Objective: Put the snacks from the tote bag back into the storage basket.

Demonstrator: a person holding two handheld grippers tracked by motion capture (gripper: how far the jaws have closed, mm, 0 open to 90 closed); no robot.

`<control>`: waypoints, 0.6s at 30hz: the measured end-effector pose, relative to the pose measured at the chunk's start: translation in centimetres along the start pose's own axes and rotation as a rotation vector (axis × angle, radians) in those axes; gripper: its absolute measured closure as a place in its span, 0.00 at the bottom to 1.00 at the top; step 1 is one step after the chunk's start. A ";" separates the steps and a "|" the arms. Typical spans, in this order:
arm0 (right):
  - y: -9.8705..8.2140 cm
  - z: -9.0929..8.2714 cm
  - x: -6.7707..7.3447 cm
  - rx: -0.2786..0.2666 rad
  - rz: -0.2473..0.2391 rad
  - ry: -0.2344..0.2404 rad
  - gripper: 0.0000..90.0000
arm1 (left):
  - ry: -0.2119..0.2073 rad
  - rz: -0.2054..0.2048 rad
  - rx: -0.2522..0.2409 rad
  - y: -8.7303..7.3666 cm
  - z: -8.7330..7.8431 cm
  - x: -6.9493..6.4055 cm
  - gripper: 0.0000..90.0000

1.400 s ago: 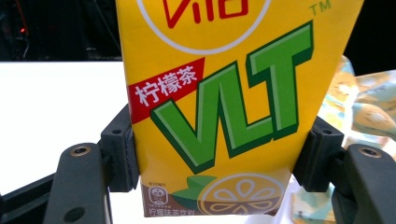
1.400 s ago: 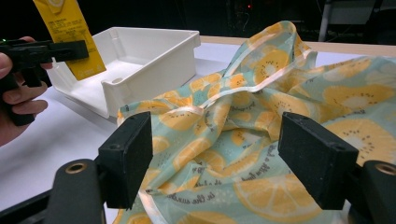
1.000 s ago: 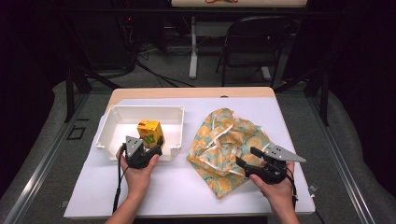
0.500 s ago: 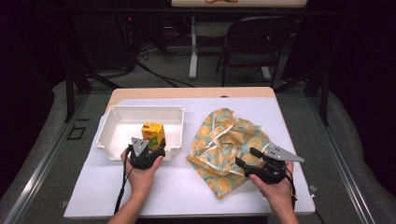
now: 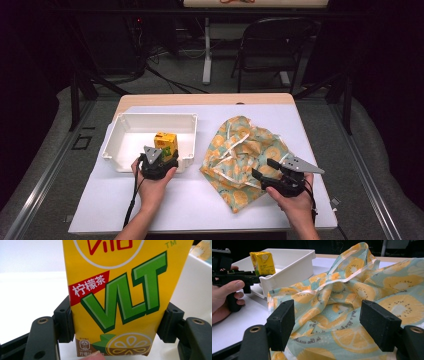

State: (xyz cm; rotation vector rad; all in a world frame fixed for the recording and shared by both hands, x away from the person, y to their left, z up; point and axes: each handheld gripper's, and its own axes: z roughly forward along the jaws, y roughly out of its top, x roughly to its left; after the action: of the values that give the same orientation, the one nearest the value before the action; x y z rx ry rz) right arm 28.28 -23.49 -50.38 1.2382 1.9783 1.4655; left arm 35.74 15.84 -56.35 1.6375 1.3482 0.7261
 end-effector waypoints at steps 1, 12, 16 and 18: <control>0.0 0.0 0.0 0.000 0.001 0.001 0.31 | 0.002 0.000 0.005 0.0 0.0 0.0 0.35; -0.1 0.1 -0.2 0.006 0.001 -0.008 0.32 | 0.027 0.042 0.062 0.0 -0.1 -0.6 0.35; -0.1 0.1 -0.2 0.010 0.000 -0.013 0.32 | 0.037 0.034 0.071 -0.2 -0.4 -0.8 0.34; -0.1 0.1 -0.2 0.013 0.001 -0.016 0.32 | 0.036 0.032 0.075 -0.3 -0.6 -0.9 0.34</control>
State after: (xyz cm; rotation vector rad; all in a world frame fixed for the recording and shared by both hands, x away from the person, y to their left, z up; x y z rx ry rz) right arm 28.41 -23.64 -50.57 1.2526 1.9797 1.4408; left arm 34.90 15.13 -56.23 1.7162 1.3930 0.7349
